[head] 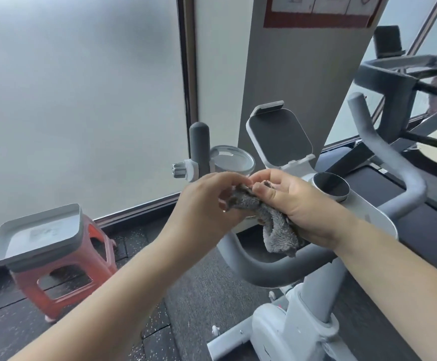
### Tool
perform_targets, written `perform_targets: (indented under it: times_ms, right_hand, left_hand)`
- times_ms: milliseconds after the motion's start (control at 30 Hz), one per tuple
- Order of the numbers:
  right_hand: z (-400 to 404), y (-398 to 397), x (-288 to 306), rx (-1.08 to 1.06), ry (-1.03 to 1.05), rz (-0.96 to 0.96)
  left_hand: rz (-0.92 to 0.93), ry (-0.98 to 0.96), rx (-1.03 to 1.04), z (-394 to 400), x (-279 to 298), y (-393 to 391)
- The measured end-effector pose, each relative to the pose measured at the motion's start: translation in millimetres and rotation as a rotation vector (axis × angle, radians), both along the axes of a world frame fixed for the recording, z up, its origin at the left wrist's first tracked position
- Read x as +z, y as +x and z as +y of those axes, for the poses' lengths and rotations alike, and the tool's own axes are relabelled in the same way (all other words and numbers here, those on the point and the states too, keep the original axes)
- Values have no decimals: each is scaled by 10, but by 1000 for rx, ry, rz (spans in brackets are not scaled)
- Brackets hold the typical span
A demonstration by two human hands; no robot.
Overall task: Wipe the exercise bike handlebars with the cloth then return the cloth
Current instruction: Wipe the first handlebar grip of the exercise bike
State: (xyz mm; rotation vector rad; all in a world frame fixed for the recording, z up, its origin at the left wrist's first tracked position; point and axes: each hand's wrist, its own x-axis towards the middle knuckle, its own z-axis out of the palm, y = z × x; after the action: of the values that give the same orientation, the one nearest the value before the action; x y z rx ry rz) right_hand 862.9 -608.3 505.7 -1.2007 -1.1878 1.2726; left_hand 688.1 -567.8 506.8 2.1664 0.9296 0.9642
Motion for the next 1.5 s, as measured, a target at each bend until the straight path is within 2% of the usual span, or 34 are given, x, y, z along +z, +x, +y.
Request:
perform_targets:
  times_ms: [100,200,267,400,467,533,600,667,767,867,1000,1100,1200,1367,1500]
  right_hand:
    - [-43,-8,12,-1,-62,-45]
    - [-73,-8,35,9,-131,69]
    - [-70,-39,47,11,-102,154]
    - [-41,-176,60,-48,93,306]
    - [-20,-300,69,-147,217,274]
    - [16,-428,55,-267,329,109]
    - [39,-523,24,-360,396,-68]
    - [28,-600,30,-343,386,-96]
    - [24,-697,50,-270,385,-114]
    - [67,-796,37,-305,424,-249]
    - [115,-862,43,-300,407,-234]
    - [140,-853,44,-325,369,-329]
    - [192,-799,35,-404,340,-449]
    - [369,-611,66,-459,241,-599]
    - [529,-564,84,-448,198,-626]
  left_hand:
    - [-37,20,50,96,19,-89]
    - [-167,-10,113,195,48,-187]
    - [-216,1,136,233,56,-221]
    - [-237,-56,147,233,-35,-260]
    - [-211,-149,118,233,-125,-286]
    - [-246,-286,16,191,-179,-301]
    - [-372,-494,-79,127,-181,-329]
    - [-553,-730,-112,96,-139,-370]
    - [-698,-835,-93,118,-91,-428]
    - [-749,-812,-55,165,-88,-436]
    - [-767,-776,-39,202,-115,-447]
    - [-762,-747,1,261,-155,-489]
    - [-674,-649,49,377,-177,-581]
    - [-655,-425,87,718,-70,-780]
    - [-592,-340,130,1165,-22,-766]
